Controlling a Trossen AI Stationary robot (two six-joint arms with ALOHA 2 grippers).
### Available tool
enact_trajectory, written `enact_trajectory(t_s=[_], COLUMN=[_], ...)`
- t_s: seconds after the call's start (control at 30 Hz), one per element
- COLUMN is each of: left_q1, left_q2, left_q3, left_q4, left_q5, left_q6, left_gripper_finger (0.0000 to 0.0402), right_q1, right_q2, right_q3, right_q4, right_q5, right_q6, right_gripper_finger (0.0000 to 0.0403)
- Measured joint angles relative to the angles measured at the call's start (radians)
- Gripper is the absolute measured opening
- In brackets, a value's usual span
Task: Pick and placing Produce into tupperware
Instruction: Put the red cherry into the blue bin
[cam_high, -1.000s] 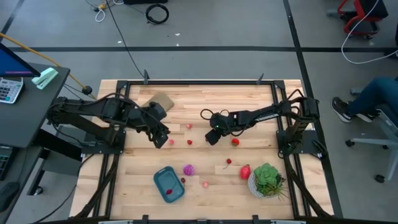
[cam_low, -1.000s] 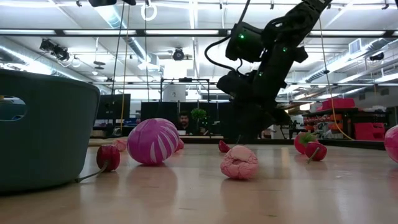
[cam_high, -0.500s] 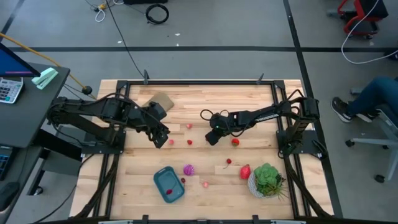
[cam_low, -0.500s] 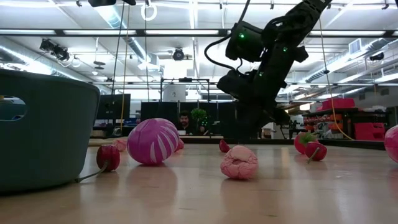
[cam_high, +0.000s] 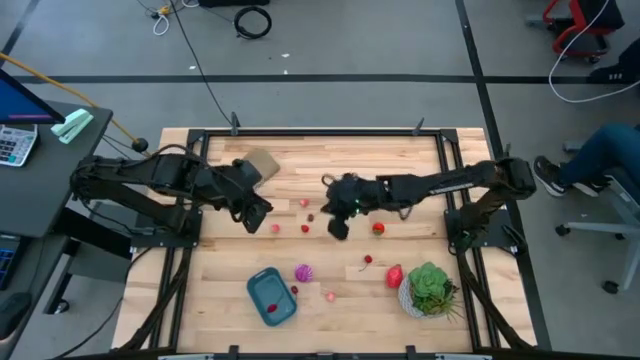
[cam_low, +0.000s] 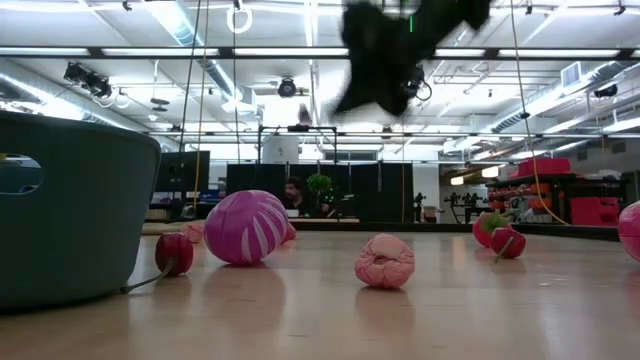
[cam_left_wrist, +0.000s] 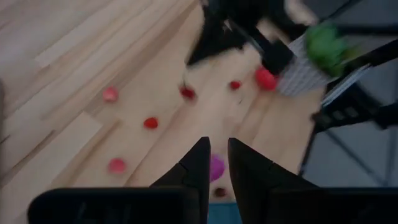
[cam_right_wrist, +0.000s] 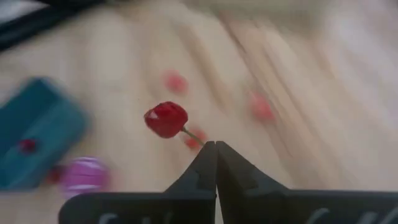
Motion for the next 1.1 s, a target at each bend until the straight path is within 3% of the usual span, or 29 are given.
enact_trajectory(t_s=[0.1,0.2,0.47,0.77,0.9,1.1], left_q1=[0.009,0.032,0.101,0.104,0.091,0.050], left_q2=[-0.022,-0.049,-0.109,-0.146,-0.151,-0.147], left_q3=[0.000,0.000,0.002,0.000,0.000,0.000], left_q4=[0.054,0.114,0.224,0.207,0.213,0.214], left_q5=[-0.005,-0.015,-0.043,-0.039,-0.034,-0.033], left_q6=[0.042,0.081,0.101,0.108,0.101,0.124], left_gripper_finger=[0.0053,0.0045,0.0026,0.0027,0.0029,0.0019], right_q1=[0.095,0.164,0.234,0.283,0.283,0.267], right_q2=[-0.005,0.029,0.276,0.590,0.697,0.779], right_q3=[0.102,0.193,0.466,0.802,0.884,0.901], right_q4=[-0.015,-0.009,-0.016,-0.051,-0.127,-0.277], right_q5=[0.041,0.060,-0.008,-0.010,-0.005,0.097], right_q6=[-0.235,-0.340,-0.310,-0.317,-0.261,-0.142], right_gripper_finger=[0.0002,0.0002,0.0001,0.0000,0.0000,0.0000])
